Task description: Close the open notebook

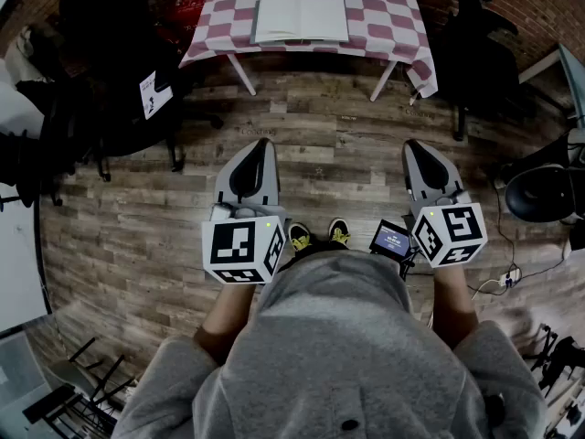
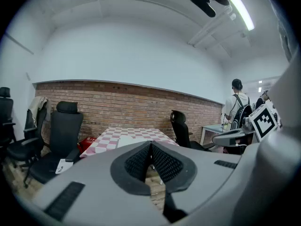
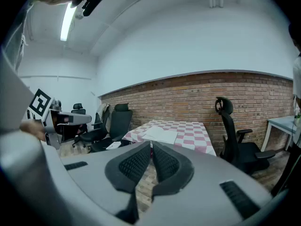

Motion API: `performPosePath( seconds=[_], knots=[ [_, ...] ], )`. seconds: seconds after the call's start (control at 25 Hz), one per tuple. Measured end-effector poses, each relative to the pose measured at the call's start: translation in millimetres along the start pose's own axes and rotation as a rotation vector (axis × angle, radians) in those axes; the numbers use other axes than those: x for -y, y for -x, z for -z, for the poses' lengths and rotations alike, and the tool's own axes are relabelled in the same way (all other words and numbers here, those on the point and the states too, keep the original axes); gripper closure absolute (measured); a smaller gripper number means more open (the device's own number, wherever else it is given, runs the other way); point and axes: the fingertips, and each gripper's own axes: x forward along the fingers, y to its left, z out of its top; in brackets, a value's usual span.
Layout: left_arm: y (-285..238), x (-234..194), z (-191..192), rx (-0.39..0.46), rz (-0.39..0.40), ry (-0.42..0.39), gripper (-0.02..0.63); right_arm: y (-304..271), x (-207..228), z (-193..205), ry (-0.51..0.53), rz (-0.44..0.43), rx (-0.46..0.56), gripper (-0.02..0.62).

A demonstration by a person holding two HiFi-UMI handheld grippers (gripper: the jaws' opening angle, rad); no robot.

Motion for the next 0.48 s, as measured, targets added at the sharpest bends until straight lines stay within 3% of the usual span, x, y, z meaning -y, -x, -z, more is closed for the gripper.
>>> performPosePath(
  seconds=[0.48],
  knots=[
    [-7, -4, -4, 0.018, 0.024, -0.025, 0.595, -14, -16, -6, -0.067, -0.023, 0.066, 0.558]
  ],
)
